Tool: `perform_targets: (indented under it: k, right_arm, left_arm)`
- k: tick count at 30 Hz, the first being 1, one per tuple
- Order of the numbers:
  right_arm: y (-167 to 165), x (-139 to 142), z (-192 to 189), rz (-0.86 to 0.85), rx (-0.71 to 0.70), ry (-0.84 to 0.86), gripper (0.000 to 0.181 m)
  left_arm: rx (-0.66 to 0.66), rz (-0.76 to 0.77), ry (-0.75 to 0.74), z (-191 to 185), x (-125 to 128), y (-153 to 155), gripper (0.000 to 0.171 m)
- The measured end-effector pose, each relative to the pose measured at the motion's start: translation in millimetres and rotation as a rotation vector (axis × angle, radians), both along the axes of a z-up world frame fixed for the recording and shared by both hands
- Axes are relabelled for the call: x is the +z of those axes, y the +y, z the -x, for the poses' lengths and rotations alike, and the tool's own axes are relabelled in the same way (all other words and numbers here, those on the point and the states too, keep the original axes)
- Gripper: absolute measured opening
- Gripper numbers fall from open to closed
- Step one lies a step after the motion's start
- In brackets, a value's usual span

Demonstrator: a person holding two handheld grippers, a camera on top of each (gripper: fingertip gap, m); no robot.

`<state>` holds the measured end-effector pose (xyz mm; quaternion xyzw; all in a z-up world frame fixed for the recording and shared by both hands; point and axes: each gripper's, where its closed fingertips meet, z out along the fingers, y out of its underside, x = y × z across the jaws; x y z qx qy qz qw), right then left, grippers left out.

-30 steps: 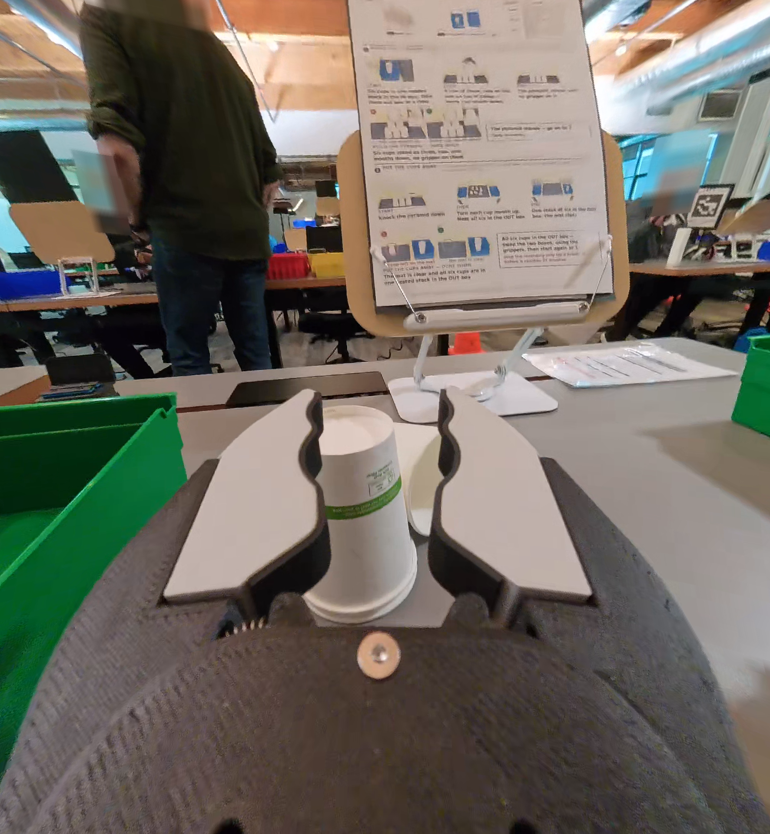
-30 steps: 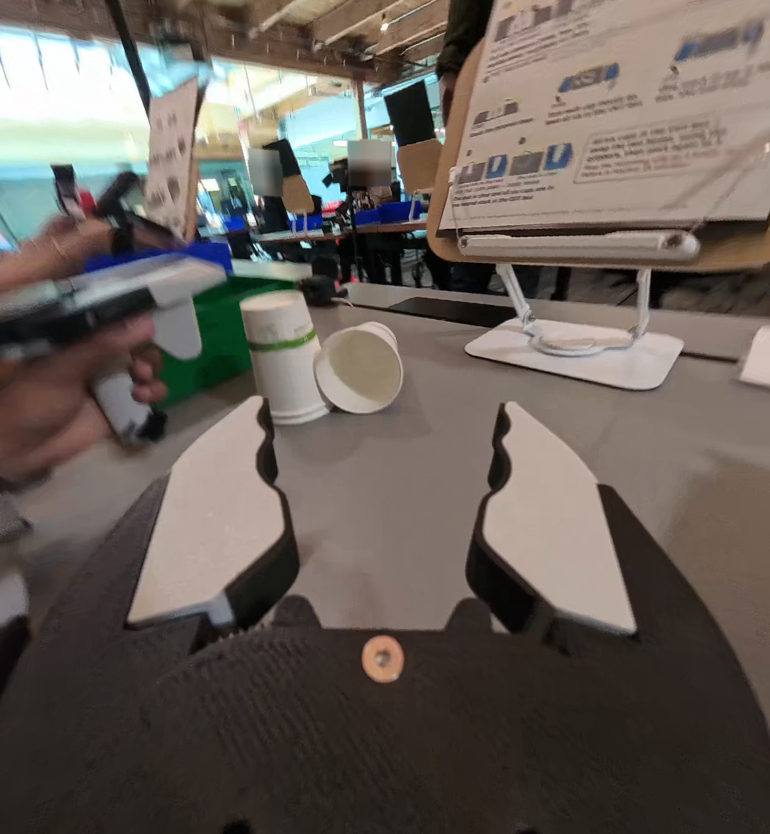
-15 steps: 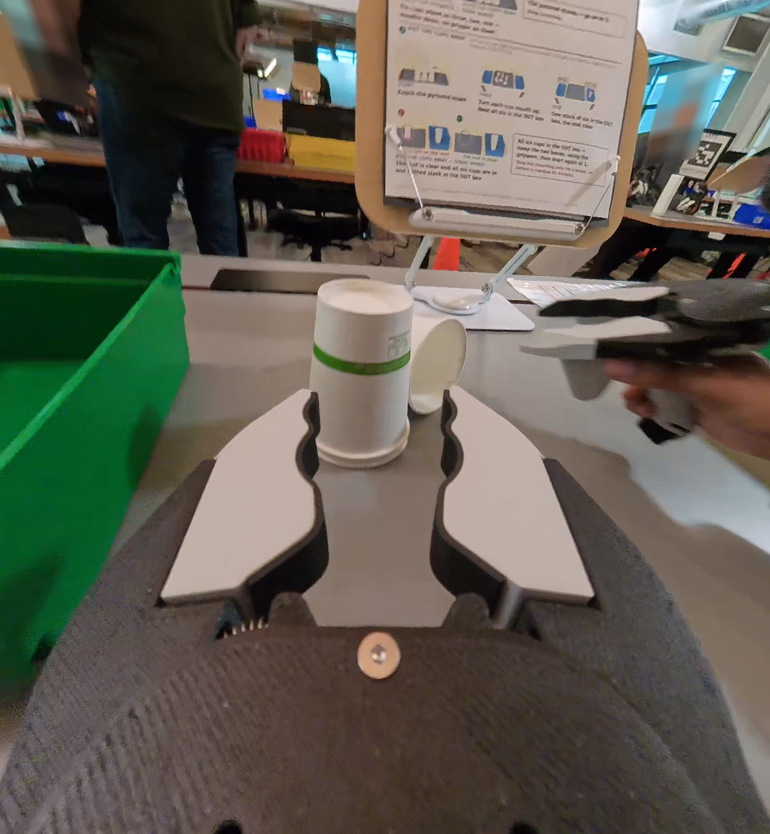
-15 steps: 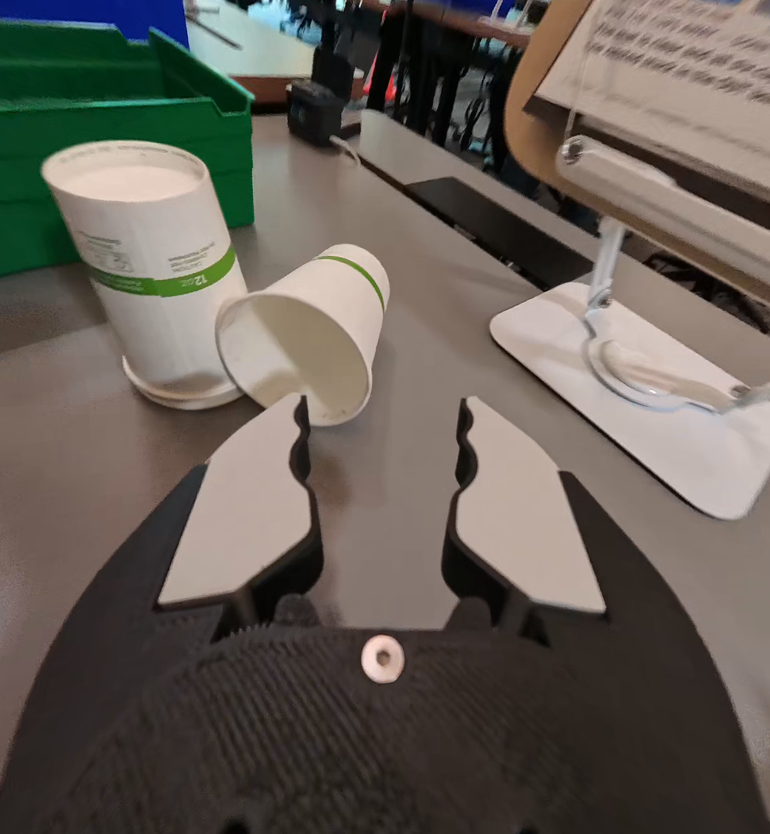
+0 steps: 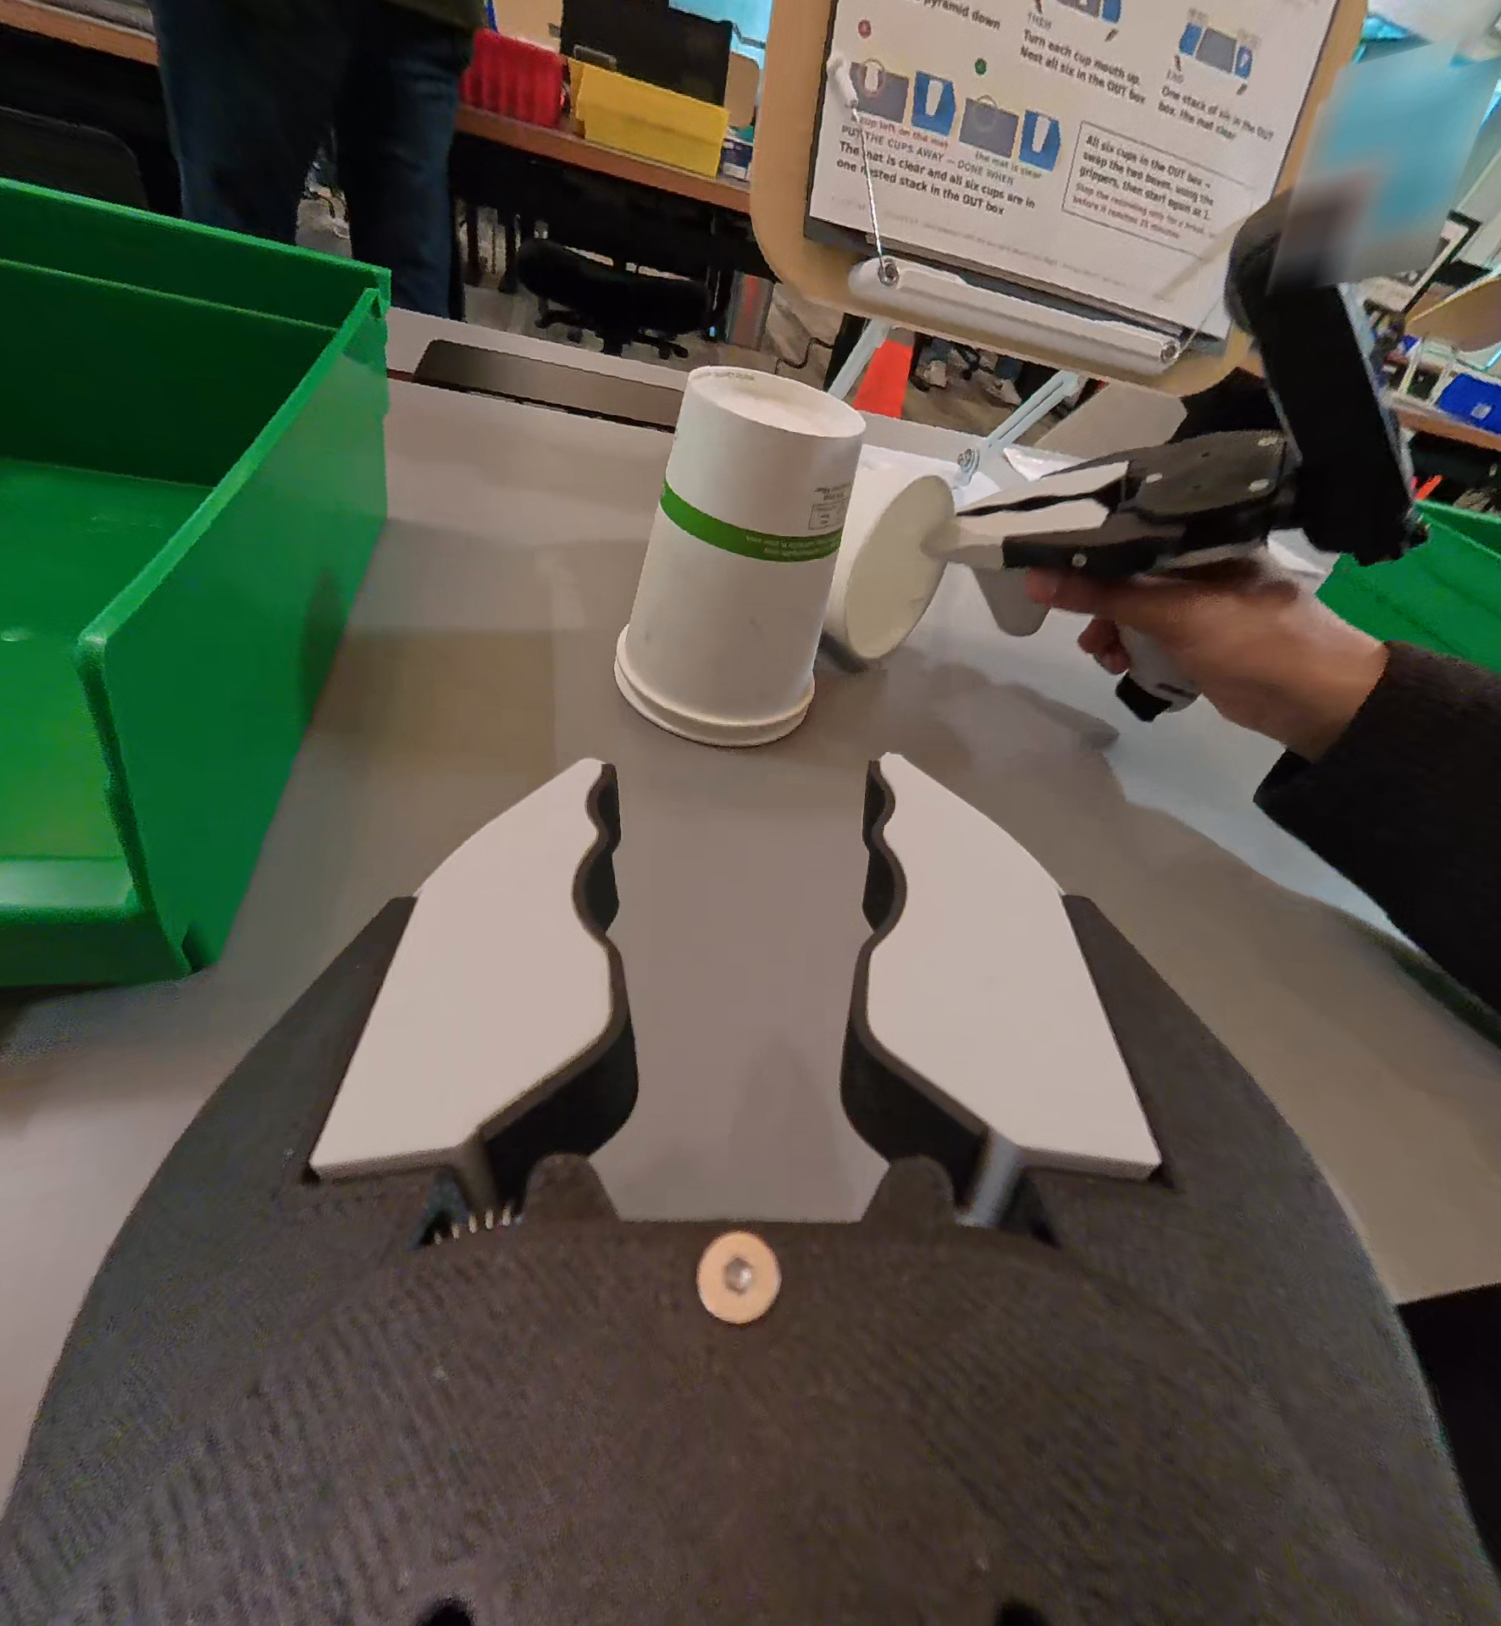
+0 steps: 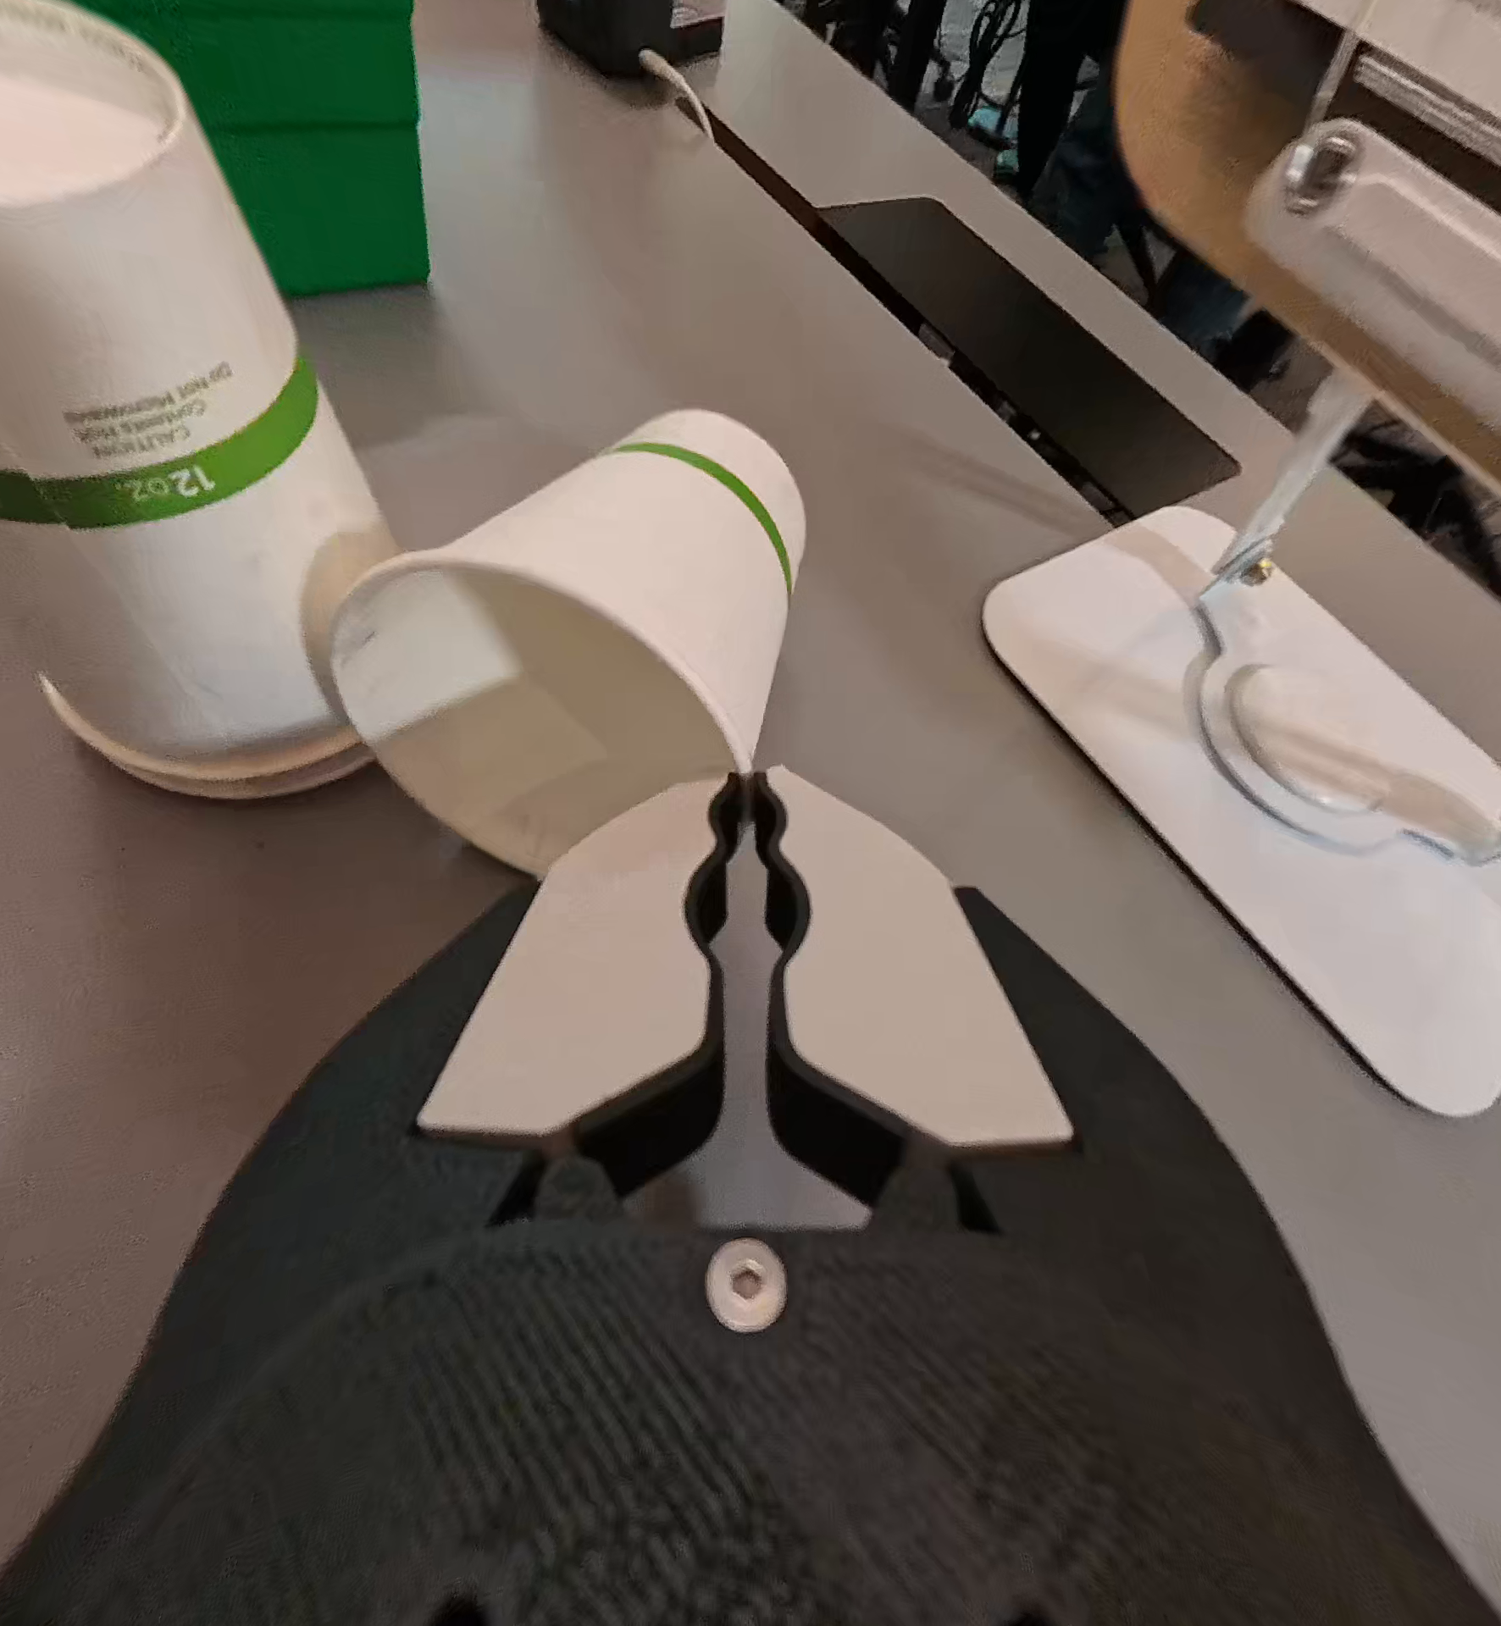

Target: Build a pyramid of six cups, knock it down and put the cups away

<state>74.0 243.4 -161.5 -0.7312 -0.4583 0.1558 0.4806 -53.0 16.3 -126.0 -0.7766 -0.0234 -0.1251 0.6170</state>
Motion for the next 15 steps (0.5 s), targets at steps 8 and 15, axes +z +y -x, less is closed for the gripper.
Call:
perform_targets:
  k: [8, 15]
  right_arm:
    - [-35, 38, -53, 0.225, 0.019, 0.217, 0.003]
    - [-114, 52, -122, 0.531, 0.072, 0.335, 0.003]
  left_arm:
    - [-0.103, 0.008, 0.093, -27, -2, 11, 0.055]
    - [-0.267, -0.064, 0.532, -87, -6, 52, 0.088]
